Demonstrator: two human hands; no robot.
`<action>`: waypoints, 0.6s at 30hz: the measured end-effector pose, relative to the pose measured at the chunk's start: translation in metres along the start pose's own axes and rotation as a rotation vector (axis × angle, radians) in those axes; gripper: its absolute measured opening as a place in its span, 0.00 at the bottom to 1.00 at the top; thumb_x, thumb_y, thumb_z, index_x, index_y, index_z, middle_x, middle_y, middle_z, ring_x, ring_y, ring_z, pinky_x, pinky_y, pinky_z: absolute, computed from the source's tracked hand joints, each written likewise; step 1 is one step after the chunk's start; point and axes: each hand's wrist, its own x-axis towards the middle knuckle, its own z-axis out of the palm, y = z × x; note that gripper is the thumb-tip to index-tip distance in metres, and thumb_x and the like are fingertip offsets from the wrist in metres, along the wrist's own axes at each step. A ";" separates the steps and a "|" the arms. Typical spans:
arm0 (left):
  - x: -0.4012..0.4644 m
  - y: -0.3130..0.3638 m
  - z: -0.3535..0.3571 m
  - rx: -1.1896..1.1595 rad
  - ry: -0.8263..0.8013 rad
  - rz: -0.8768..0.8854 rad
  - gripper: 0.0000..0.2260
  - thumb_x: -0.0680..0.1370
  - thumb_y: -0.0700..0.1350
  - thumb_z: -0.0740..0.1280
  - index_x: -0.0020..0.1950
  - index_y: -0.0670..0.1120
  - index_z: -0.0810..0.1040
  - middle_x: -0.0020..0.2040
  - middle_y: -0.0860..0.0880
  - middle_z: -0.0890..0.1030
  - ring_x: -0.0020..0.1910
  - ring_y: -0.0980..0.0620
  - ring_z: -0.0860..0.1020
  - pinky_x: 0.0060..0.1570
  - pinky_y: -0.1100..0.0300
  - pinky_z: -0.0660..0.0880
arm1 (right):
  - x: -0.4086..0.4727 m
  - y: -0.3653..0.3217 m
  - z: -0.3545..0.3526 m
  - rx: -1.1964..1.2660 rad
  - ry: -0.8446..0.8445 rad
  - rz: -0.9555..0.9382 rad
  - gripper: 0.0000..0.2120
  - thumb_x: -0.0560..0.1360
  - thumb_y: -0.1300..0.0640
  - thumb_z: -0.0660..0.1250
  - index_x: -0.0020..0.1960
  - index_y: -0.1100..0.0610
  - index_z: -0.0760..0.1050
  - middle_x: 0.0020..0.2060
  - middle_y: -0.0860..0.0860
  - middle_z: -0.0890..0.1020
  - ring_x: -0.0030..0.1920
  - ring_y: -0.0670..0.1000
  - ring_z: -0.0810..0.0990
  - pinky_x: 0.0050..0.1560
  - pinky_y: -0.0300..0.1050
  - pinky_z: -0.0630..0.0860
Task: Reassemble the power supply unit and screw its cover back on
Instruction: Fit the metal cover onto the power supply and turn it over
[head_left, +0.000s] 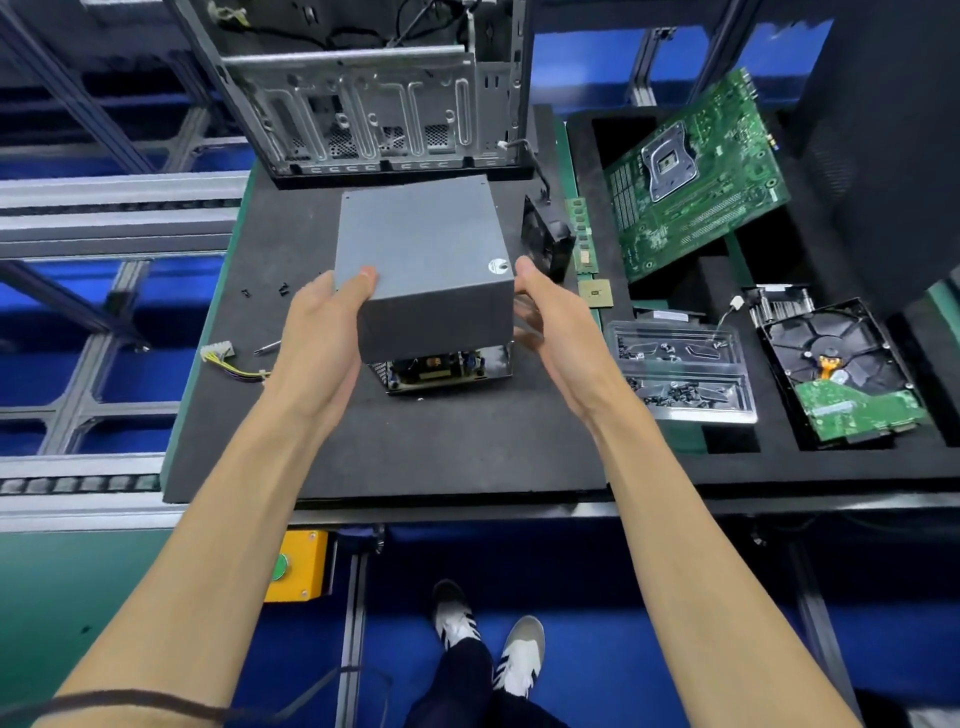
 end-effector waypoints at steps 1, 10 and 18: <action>-0.002 -0.001 -0.001 -0.003 0.000 0.005 0.10 0.84 0.41 0.61 0.60 0.41 0.81 0.58 0.48 0.86 0.61 0.49 0.82 0.67 0.50 0.74 | -0.001 0.000 0.001 -0.022 -0.002 0.002 0.33 0.71 0.28 0.63 0.63 0.50 0.83 0.59 0.45 0.85 0.64 0.46 0.80 0.72 0.53 0.71; -0.004 -0.005 -0.004 0.036 -0.018 0.049 0.12 0.80 0.46 0.64 0.59 0.42 0.80 0.59 0.49 0.85 0.63 0.49 0.81 0.72 0.44 0.70 | -0.003 -0.008 0.001 -0.047 -0.045 -0.041 0.11 0.75 0.39 0.64 0.46 0.42 0.81 0.64 0.48 0.83 0.70 0.49 0.76 0.74 0.57 0.68; -0.004 -0.007 -0.002 0.047 -0.095 0.053 0.12 0.82 0.46 0.62 0.62 0.44 0.79 0.61 0.50 0.84 0.64 0.52 0.80 0.69 0.50 0.71 | -0.005 -0.003 -0.005 -0.050 -0.024 -0.031 0.08 0.81 0.48 0.63 0.48 0.48 0.79 0.59 0.51 0.83 0.58 0.47 0.77 0.62 0.50 0.72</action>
